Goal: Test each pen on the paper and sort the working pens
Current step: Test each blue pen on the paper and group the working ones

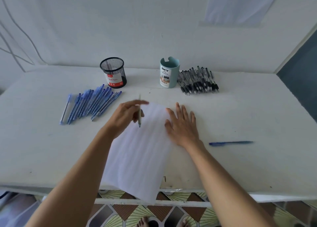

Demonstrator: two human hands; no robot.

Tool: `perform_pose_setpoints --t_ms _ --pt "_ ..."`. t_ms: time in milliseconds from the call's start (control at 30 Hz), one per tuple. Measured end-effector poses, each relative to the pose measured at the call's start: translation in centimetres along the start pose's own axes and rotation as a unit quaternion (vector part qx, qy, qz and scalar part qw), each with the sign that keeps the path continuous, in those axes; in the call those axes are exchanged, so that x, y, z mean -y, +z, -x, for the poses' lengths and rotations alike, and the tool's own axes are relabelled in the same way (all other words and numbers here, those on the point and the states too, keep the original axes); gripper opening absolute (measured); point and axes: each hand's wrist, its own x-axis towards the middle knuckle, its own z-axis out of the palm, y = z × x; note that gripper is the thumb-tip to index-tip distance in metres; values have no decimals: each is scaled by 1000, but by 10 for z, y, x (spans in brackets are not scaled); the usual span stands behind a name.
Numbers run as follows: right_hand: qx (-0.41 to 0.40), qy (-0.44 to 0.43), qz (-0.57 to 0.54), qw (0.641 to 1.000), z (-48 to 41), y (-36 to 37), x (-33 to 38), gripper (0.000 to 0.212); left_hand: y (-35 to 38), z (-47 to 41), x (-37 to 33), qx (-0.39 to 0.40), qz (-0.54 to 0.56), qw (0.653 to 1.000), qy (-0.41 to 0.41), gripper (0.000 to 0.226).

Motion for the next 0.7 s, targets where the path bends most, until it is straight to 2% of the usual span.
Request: perform_pose_setpoints --t_ms 67,100,167,200,267,400,567,700 --pt "0 2 -2 1000 0 1 1 57 -2 1 3 -26 71 997 24 42" --pt "-2 3 -3 1000 0 2 1 57 0 1 4 -59 74 995 39 38" --pt "-6 6 -2 1000 0 2 0 57 2 -3 7 -137 60 987 63 12" --pt "-5 7 -2 1000 0 2 0 57 1 -5 9 -169 59 982 67 10" --pt "-2 7 -2 1000 -1 2 0 56 -6 -8 15 -211 47 974 69 39" --pt "-8 7 -9 1000 0 1 1 55 -19 -15 17 -211 99 972 41 43" --pt "-20 8 -14 1000 0 1 2 53 -35 -23 25 -192 -5 981 27 3" --pt "-28 8 -13 999 -1 3 2 54 -36 -23 28 -181 -16 983 2 8"
